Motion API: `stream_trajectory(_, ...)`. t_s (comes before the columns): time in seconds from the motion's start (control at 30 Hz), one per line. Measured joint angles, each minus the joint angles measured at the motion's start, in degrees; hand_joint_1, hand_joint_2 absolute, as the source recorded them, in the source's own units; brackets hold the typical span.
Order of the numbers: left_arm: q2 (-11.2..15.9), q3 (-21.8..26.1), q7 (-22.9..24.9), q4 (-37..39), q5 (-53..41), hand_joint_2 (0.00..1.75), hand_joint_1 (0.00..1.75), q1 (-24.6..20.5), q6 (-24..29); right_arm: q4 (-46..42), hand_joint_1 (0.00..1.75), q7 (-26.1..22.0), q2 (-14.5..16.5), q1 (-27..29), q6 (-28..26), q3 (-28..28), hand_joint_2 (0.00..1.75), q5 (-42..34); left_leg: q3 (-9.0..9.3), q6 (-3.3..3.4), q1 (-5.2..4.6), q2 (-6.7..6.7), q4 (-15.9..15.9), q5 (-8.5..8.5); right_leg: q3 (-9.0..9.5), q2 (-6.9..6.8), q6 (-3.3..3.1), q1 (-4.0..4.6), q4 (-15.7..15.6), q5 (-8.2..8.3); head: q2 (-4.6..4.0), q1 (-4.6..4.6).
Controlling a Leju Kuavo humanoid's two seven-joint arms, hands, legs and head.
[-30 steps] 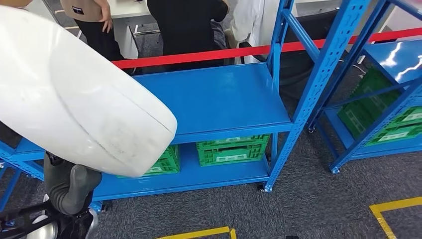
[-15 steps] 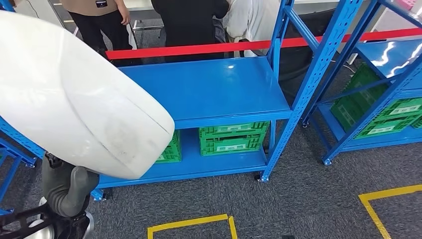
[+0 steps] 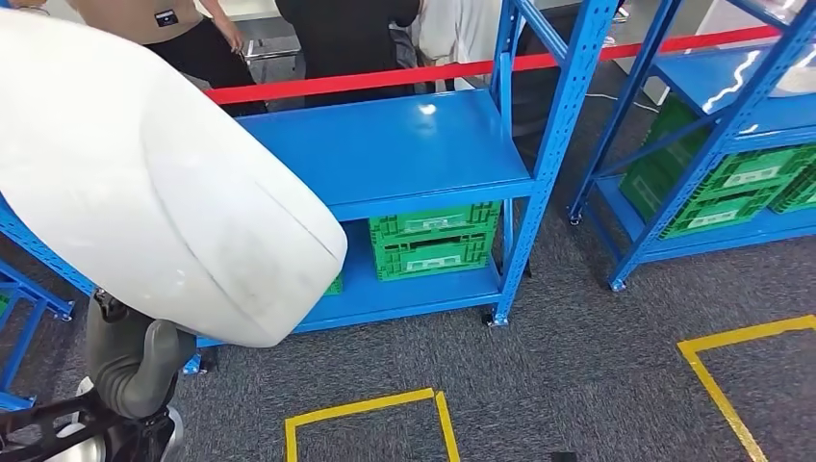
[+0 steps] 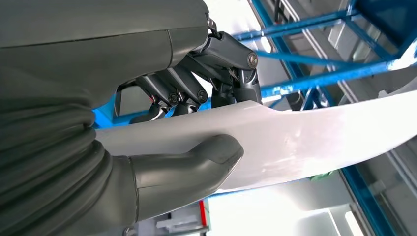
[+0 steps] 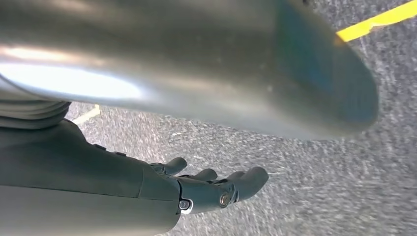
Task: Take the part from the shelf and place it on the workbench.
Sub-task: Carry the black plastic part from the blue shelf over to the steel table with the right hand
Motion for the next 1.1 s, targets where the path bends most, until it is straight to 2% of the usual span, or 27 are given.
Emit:
stream_trajectory(0.03,0.00,-0.09,0.04,0.21,0.14,1.75,1.75,-0.33,-0.08,0.00,0.00,-0.05,0.03,0.03,-0.09,-0.04,0.00,-0.10,-0.89,-0.27,0.11,-0.07,3.58,-2.64,-0.89,0.02,-0.05,-0.01,0.02,0.70,0.00,-0.08)
stream_trajectory(0.07,0.00,-0.19,0.05,0.45,0.29,1.75,1.75,-0.66,-0.12,0.00,0.00,-0.09,0.07,0.07,-0.18,-0.11,0.00,-0.20,-1.47,-0.48,0.22,-0.09,6.96,-4.23,-1.76,0.02,0.00,-0.02,0.06,1.43,0.00,-0.10)
stream_trajectory(0.1,0.00,-0.30,0.07,0.73,0.44,1.75,1.75,-1.01,-0.13,0.00,0.00,-0.09,0.10,0.11,-0.31,-0.20,0.00,-0.29,-1.35,-0.59,0.31,-0.10,9.11,-4.29,-2.68,0.02,0.10,-0.03,0.10,2.17,0.00,-0.10)
stream_trajectory(0.13,0.00,-0.41,0.09,1.00,0.57,1.75,1.75,-1.34,-0.13,0.00,0.00,-0.08,0.14,0.12,-0.43,-0.28,0.00,-0.35,-0.34,-0.63,0.39,-0.10,9.49,-3.14,-3.56,0.01,0.23,-0.04,0.16,2.89,0.00,-0.11)
stream_trajectory(0.17,-0.01,-0.50,0.13,1.24,0.69,1.75,1.75,-1.64,-0.13,0.00,0.00,-0.07,0.20,0.12,-0.55,-0.33,0.00,-0.42,1.68,-0.60,0.46,-0.11,7.79,-1.39,-4.37,0.02,0.38,-0.07,0.21,3.57,0.00,-0.11)
stream_trajectory(0.2,-0.02,-0.60,0.16,1.43,0.80,1.75,1.75,-1.92,-0.13,0.00,0.00,-0.06,0.28,0.11,-0.67,-0.35,0.00,-0.48,4.60,-0.50,0.51,-0.17,4.28,-0.03,-5.07,0.05,0.57,-0.09,0.28,4.20,0.00,-0.12)
stream_trajectory(0.27,-0.07,-0.85,0.18,1.66,0.97,1.75,1.75,-2.42,-0.13,0.00,0.00,-0.06,0.48,0.10,-0.78,-0.38,0.00,-0.57,10.67,0.03,0.32,-0.46,-4.22,-0.38,-5.91,0.17,1.14,-0.03,0.33,5.30,0.00,-0.07)
stream_trajectory(0.3,-0.10,-0.98,0.17,1.74,1.02,1.75,1.75,-2.64,-0.13,0.00,0.00,-0.06,0.56,0.10,-0.80,-0.40,0.00,-0.61,12.33,0.43,0.15,-0.61,-7.02,-1.14,-6.06,0.21,1.50,-0.04,0.27,5.84,0.00,-0.10)
stream_trajectory(0.33,-0.12,-1.09,0.17,1.83,1.04,1.75,1.75,-2.78,-0.13,0.00,0.00,-0.06,0.63,0.11,-0.80,-0.43,0.00,-0.66,12.89,0.89,-0.09,-0.71,-8.36,-1.67,-6.13,0.23,1.91,-0.10,0.14,6.37,0.00,-0.12)
stream_trajectory(0.4,-0.18,-1.21,0.18,2.05,1.05,1.75,1.75,-2.96,-0.13,0.00,0.00,-0.06,0.70,0.19,-0.81,-0.54,0.00,-0.77,11.92,1.98,-0.20,-0.53,-8.56,-0.87,-6.42,0.31,2.70,-0.26,0.16,6.93,0.00,-0.23)
stream_trajectory(0.43,-0.24,-1.29,0.19,2.17,1.05,1.75,1.75,-3.05,-0.13,0.00,0.00,-0.02,0.70,0.23,-0.82,-0.63,0.00,-0.80,11.31,2.59,-0.16,-0.38,-8.59,-0.23,-6.88,0.36,3.00,-0.31,0.96,5.86,0.00,-0.18)
stream_trajectory(0.47,-0.32,-1.37,0.19,2.27,1.05,1.75,1.75,-3.12,-0.13,0.00,0.00,0.01,0.69,0.27,-0.83,-0.72,0.00,-0.81,10.56,3.10,-0.08,-0.23,-8.67,0.52,-7.57,0.41,3.24,-0.29,2.76,3.64,0.00,-0.10)
stream_trajectory(0.5,-0.39,-1.44,0.19,2.37,1.05,1.75,1.75,-3.20,-0.13,0.00,0.00,0.03,0.67,0.27,-0.83,-0.80,0.00,-0.79,9.72,3.45,-0.07,-0.09,-8.65,1.25,-8.47,0.42,3.39,-0.34,5.75,0.47,0.00,-0.02)
stream_trajectory(0.53,-0.45,-1.49,0.20,2.47,1.05,1.75,1.75,-3.21,-0.13,0.00,0.00,0.05,0.67,0.26,-0.84,-0.84,0.00,-0.76,8.83,3.65,-0.13,-0.05,-8.59,1.99,-9.35,0.42,3.55,-0.30,9.46,-2.67,0.00,0.08)
stream_trajectory(0.57,-0.48,-1.51,0.20,2.57,1.05,1.75,1.75,-3.21,-0.13,0.00,0.00,0.03,0.67,0.25,-0.84,-0.85,0.00,-0.74,7.91,3.69,-0.21,0.03,-8.46,2.71,-10.03,0.42,3.67,-0.28,13.19,-4.75,0.00,0.10)
stream_trajectory(0.6,-0.50,-1.53,0.21,2.68,1.05,1.75,1.75,-3.22,-0.13,0.00,0.00,0.03,0.67,0.24,-0.84,-0.87,0.00,-0.73,6.95,3.68,-0.28,0.11,-8.25,3.39,-10.21,0.41,3.73,-0.29,16.00,-5.35,0.00,0.10)
stream_trajectory(0.63,-0.50,-1.55,0.21,2.77,1.05,1.75,1.75,-3.22,-0.13,0.00,0.00,0.03,0.67,0.24,-0.84,-0.89,0.00,-0.73,5.94,3.61,-0.31,0.19,-7.96,4.01,-9.57,0.41,3.72,-0.29,17.09,-4.54,0.01,0.10)
stream_trajectory(0.67,-0.50,-1.55,0.24,2.84,1.05,1.75,1.75,-3.21,-0.13,0.00,0.00,0.03,0.67,0.24,-0.88,-0.93,0.00,-0.74,4.89,3.48,-0.33,0.24,-7.57,4.54,-7.84,0.39,3.65,-0.29,16.00,-2.93,0.01,0.10)
stream_trajectory(0.7,-0.50,-1.56,0.29,2.87,1.05,1.75,1.75,-3.21,-0.12,0.00,0.00,0.05,0.67,0.22,-0.97,-0.98,0.00,-0.80,3.91,3.31,-0.33,0.27,-7.10,4.99,-5.07,0.38,3.51,-0.29,12.91,-1.53,0.00,0.11)
stream_trajectory(0.77,-0.51,-1.56,0.51,2.86,1.10,1.75,1.75,-3.21,-0.06,0.00,0.00,0.15,0.67,0.12,-1.18,-1.10,0.00,-0.95,2.42,2.80,-0.46,0.30,-6.16,5.67,0.90,0.39,3.02,-0.09,4.72,-1.72,0.00,0.08)
stream_trajectory(0.8,-0.52,-1.56,0.62,2.86,1.16,1.75,1.75,-3.22,0.02,0.00,0.00,0.11,0.68,0.09,-1.21,-1.19,0.00,-1.17,2.06,2.49,-0.50,0.32,-5.86,6.00,2.63,0.41,2.75,0.03,1.90,-2.51,0.00,0.12)
stream_trajectory(0.83,-0.52,-1.56,0.71,2.85,1.28,1.75,1.75,-3.22,0.15,0.00,0.00,0.03,0.68,0.09,-1.12,-1.32,0.00,-1.54,1.88,2.13,-0.51,0.34,-5.77,6.40,3.26,0.44,2.45,0.19,0.51,-3.14,0.00,0.16)
stream_trajectory(0.9,-0.50,-1.57,0.79,2.87,1.49,1.75,1.75,-3.17,0.56,0.00,0.00,-0.36,0.72,0.16,-0.86,-1.84,0.00,-2.68,1.69,1.41,-0.36,0.30,-5.89,7.17,2.55,0.32,1.71,0.15,0.07,-2.37,0.01,0.32)
stream_trajectory(0.93,-0.48,-1.58,0.81,2.88,1.60,1.75,1.75,-3.12,0.73,0.00,0.00,-0.71,0.72,0.15,-0.73,-2.19,0.00,-3.26,1.32,1.05,-0.30,0.17,-5.51,6.55,1.98,0.20,1.27,0.06,-0.02,-1.72,0.00,0.26)
stream_trajectory(1.0,-0.38,-1.58,0.86,2.91,1.82,1.75,1.75,-3.00,0.84,0.00,0.00,-2.08,0.63,0.11,-0.35,-2.78,0.00,-4.12,-0.02,0.32,-0.05,-0.09,-2.02,2.26,0.49,-0.05,0.64,-0.19,-0.20,-0.29,0.00,0.01)
stream_trajectory(1.07,-0.21,-1.58,0.85,3.03,2.18,1.75,1.75,-2.90,0.82,0.00,0.00,-4.02,0.34,0.11,0.46,-3.30,0.00,-4.96,-1.55,-0.30,0.20,-0.16,4.93,-3.08,-1.33,-0.11,0.54,-0.21,-0.17,1.14,0.00,-0.27)
stream_trajectory(1.1,-0.12,-1.58,0.81,3.16,2.40,1.75,1.75,-2.85,0.81,0.00,0.00,-4.90,0.18,0.10,0.95,-3.59,0.00,-5.34,-1.79,-0.49,0.29,-0.16,7.94,-4.13,-2.21,-0.17,0.61,-0.21,-0.14,1.87,0.00,-0.30)
